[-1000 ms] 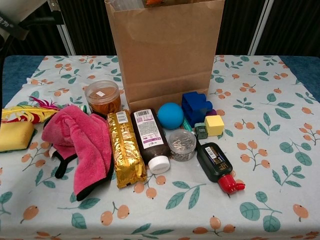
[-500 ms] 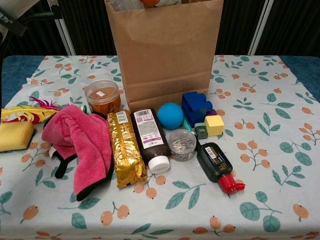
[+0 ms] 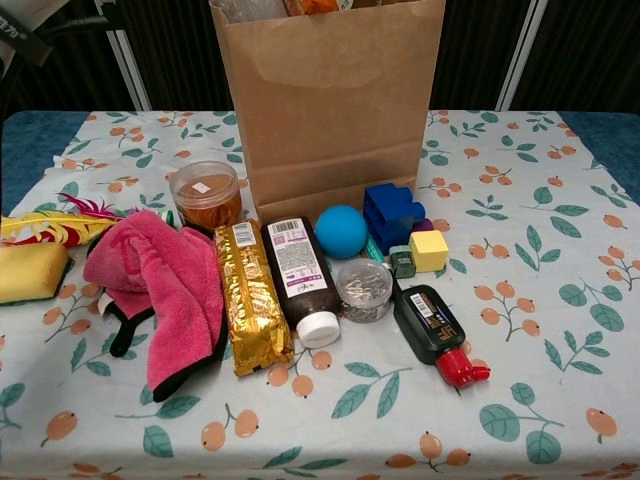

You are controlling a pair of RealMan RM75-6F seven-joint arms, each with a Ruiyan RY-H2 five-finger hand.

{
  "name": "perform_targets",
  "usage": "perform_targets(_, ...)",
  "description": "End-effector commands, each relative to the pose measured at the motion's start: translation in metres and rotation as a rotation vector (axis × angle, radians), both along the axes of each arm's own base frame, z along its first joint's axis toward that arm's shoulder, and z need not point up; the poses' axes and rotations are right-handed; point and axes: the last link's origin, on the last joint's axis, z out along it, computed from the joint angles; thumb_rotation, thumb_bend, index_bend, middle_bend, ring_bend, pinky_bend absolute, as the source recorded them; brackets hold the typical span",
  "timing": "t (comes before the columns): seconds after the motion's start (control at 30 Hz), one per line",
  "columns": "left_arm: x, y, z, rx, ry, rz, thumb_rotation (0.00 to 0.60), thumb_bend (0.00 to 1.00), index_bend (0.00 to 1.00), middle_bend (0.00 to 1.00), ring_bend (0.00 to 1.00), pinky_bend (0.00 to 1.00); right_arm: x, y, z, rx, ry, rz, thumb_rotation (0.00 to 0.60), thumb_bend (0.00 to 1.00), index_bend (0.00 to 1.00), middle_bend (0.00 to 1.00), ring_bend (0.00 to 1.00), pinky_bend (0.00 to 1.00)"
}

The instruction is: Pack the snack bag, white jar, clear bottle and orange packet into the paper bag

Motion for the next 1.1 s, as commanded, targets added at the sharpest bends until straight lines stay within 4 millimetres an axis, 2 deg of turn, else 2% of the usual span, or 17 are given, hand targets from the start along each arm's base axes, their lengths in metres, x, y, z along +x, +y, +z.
perform_targets(0.03,0.0,-0.002,0.003,0.013,0.004,-0.021,0.6,0.31,0.26,0.28,0.21,0.34,-0.001,0.0,0.001,-0.001,-0.002,-0.004,0.6,0.06,0.0,0.22,0.03,0.06)
perform_targets(0.2,0.001,-0.006,0.013,0.038,-0.016,-0.047,0.6,0.29,0.26,0.28,0.21,0.33,0.0,-0.001,0.0,0.004,-0.003,-0.007,0.6,0.06,0.0,0.22,0.03,0.06)
perform_targets(0.3,-0.004,-0.004,0.027,0.07,-0.035,-0.03,0.6,0.29,0.26,0.28,0.21,0.32,0.001,-0.001,0.0,0.003,-0.005,-0.001,0.6,0.06,0.0,0.22,0.03,0.06)
perform_targets(0.5,-0.031,-0.004,0.066,0.154,-0.076,0.058,0.6,0.28,0.26,0.27,0.21,0.28,0.002,0.001,-0.001,0.009,-0.007,0.005,0.6,0.06,0.0,0.22,0.03,0.06)
perform_targets(0.6,-0.057,-0.01,0.088,0.189,-0.089,0.138,0.6,0.26,0.26,0.27,0.21,0.27,0.003,0.001,0.001,0.004,-0.008,0.006,0.6,0.06,0.0,0.22,0.03,0.06)
perform_targets(0.7,-0.094,-0.02,0.111,0.219,-0.102,0.244,0.6,0.21,0.26,0.27,0.21,0.26,0.0,0.003,0.001,0.008,-0.007,-0.001,0.6,0.05,0.0,0.22,0.03,0.06)
perform_targets(0.73,-0.113,-0.026,0.117,0.219,-0.11,0.297,0.6,0.19,0.26,0.27,0.21,0.25,-0.001,0.004,0.001,0.012,-0.005,-0.003,0.6,0.05,0.0,0.22,0.03,0.06)
perform_targets(0.8,-0.142,-0.039,0.123,0.203,-0.109,0.382,0.6,0.16,0.26,0.26,0.2,0.23,-0.005,0.006,-0.001,0.027,0.002,-0.006,0.6,0.02,0.0,0.21,0.03,0.06)
perform_targets(0.93,-0.205,-0.085,0.123,0.11,-0.096,0.568,0.6,0.12,0.25,0.24,0.17,0.21,-0.017,0.014,-0.005,0.044,0.027,-0.019,0.6,0.0,0.0,0.19,0.02,0.06)
perform_targets(1.1,-0.252,-0.146,0.112,-0.037,-0.128,0.794,0.6,0.1,0.24,0.23,0.16,0.21,-0.033,0.016,-0.008,-0.001,0.199,-0.069,0.6,0.04,0.05,0.17,0.0,0.04)
